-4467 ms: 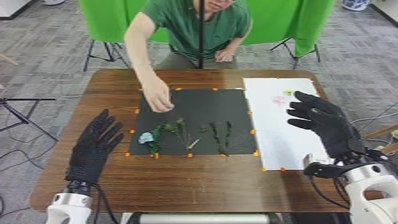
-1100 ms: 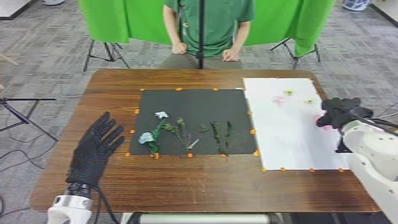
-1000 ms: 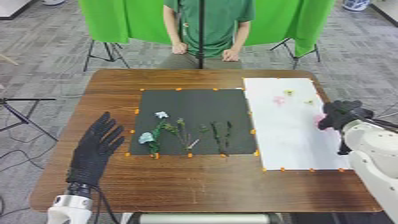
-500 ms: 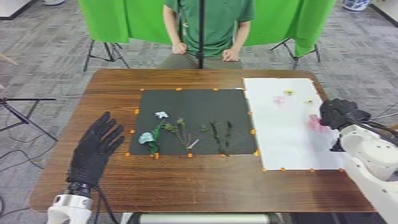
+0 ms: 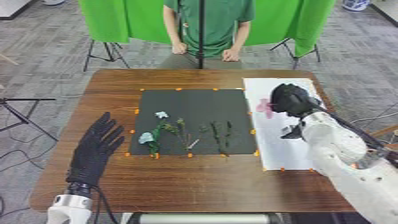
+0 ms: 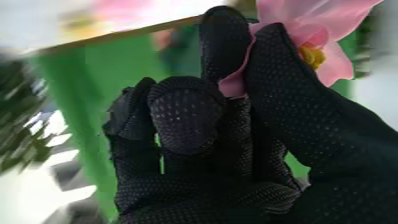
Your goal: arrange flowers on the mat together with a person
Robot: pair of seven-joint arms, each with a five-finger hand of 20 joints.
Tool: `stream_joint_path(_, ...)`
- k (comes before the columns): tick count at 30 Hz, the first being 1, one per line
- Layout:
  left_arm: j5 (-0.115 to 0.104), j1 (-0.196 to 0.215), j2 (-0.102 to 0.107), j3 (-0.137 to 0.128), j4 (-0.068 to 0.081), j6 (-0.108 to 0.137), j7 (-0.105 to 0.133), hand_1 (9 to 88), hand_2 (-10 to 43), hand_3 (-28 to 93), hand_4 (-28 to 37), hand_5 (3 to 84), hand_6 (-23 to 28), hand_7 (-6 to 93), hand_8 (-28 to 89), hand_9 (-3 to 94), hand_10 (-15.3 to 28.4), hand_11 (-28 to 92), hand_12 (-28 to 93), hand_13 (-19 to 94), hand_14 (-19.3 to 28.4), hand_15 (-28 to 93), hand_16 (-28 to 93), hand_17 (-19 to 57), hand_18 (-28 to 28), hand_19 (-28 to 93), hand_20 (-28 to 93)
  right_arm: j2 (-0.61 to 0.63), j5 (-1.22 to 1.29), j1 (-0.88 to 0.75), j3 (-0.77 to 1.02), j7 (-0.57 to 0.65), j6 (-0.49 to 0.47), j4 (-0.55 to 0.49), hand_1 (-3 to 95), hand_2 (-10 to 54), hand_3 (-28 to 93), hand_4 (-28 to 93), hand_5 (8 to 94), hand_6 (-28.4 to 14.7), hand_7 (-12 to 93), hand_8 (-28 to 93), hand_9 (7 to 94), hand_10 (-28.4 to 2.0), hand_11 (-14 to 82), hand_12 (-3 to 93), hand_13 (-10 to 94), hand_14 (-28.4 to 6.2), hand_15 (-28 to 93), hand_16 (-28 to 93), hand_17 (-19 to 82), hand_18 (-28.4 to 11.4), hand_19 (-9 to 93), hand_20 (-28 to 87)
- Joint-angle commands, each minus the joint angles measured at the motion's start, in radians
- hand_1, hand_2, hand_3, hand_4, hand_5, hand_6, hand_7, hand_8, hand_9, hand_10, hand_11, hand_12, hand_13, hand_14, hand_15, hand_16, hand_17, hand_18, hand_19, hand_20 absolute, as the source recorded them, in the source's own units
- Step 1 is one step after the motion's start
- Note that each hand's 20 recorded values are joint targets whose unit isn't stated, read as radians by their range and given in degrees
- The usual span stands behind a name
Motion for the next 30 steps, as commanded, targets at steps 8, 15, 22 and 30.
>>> stream_joint_path(8,-0.006,0.003,0.010,0.023,0.004,0.021,-0.003,29.5,-5.9,67,-25.8,25.5,2.0,20.0,-11,18.7,9.7,19,15,18,12.0,17,6,-11.0,20.3,39,8,-0.420,-0.049,0.429,-0.329,-0.143,-0.374,0.134,49.7,-9.5,83,-24,71.9,2.0,43,1,88.6,-4.0,14.9,49.0,76,-4.7,71,29,33,-19.1,85,47)
stream_joint_path(15,-0.003,0.010,0.030,0.019,-0.001,0.033,0.017,29.6,-5.8,67,-25.9,25.5,2.0,19.9,-11,18.8,9.8,19,15,18,12.1,17,6,-11.1,20.3,39,7,-0.525,-0.171,0.471,-0.389,-0.191,-0.446,0.223,49.4,-9.5,82,-24,71.2,2.1,44,1,88.0,-4.6,15.4,49.4,75,-5.1,71,29,32,-19.1,85,47)
stream_joint_path(22,-0.002,-0.003,0.050,0.007,0.001,0.050,0.030,29.5,-5.9,67,-25.7,25.5,2.0,20.0,-11,18.8,9.7,19,15,18,12.1,17,6,-11.1,20.3,39,7,-0.570,-0.299,0.480,-0.422,-0.230,-0.438,0.292,48.9,-9.5,83,-24,70.6,2.1,45,1,87.5,-4.7,15.9,49.2,75,-5.0,71,28,32,-19.0,85,47)
stream_joint_path(30,-0.005,-0.005,0.061,0.014,0.002,0.051,0.035,29.4,-6.0,67,-25.8,25.5,2.0,20.0,-11,18.9,9.7,19,15,18,12.0,17,6,-11.1,20.3,39,7,-0.586,-0.477,0.493,-0.440,-0.286,-0.455,0.335,48.9,-9.5,83,-25,69.7,2.5,47,2,86.6,-5.2,16.2,49.2,73,-5.2,71,28,31,-18.8,84,47)
